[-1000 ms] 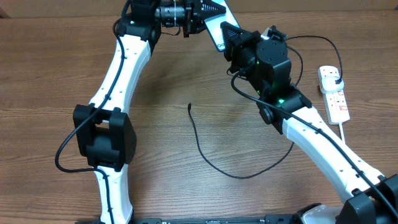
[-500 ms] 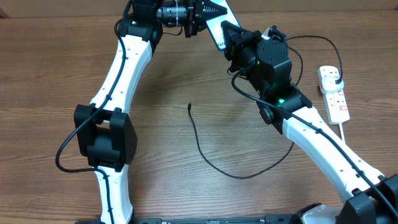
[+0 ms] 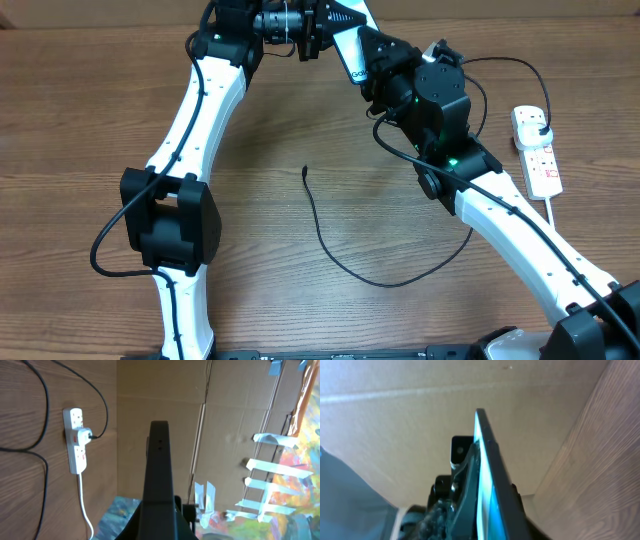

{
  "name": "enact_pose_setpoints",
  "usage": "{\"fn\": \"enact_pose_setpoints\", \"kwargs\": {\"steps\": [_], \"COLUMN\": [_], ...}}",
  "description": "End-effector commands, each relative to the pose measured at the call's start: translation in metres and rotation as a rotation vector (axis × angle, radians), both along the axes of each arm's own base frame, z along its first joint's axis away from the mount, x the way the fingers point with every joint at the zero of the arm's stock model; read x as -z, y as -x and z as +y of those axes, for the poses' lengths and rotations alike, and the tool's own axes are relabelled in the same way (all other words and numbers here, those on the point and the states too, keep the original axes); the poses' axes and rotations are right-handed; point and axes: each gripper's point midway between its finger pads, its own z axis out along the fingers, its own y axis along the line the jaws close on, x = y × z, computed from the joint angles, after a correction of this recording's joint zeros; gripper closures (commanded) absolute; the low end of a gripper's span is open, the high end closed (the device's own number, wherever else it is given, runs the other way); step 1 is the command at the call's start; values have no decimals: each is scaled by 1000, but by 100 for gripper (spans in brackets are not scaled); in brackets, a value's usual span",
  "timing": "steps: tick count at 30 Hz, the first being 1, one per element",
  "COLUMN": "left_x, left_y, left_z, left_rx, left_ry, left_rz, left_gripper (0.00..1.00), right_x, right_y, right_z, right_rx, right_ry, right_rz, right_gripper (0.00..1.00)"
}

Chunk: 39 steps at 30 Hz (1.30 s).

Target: Plug charger to phone and switch on socket

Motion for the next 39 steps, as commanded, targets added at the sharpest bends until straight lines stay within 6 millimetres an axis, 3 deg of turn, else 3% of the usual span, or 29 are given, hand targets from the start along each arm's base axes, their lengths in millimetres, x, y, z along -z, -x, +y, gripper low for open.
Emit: {"fn": "enact_pose_setpoints", "kwargs": {"steps": [1,5,10,19,23,27,33,39], "left_x": [6,7,24,58,66,70,60,58], "left_y": [-9,-18,-28,-28,-22,-17,-14,-16], "left_z": [5,22,61,130,151,173,196,214], "left_rx": [-35,-59,-111,-161,-162,-174,-173,-200], "left_ry": [-13,-29,-79,-177,-191,-189,-130,-119], "left_rz": [-22,-81,-72,-66,-54,-30,-60,-59], "left_gripper": [96,96,96,96,96,96,96,96], "right_x": [-17,-2,36,108,128,132,143,178], "right_y": [2,5,13,45,59,69,77,80], "right_z": [3,5,3,-12,-18,-11,3,18], "right_rx": [-15,-37,-62,-222,-333,-487,-608,-714], "right_ry": [-5,28,160,635,835,977,975,931], "right_rz": [-35,18,128,236,224,119,88,144], "right_gripper": [54,50,50,40,36,33,48,49]}}
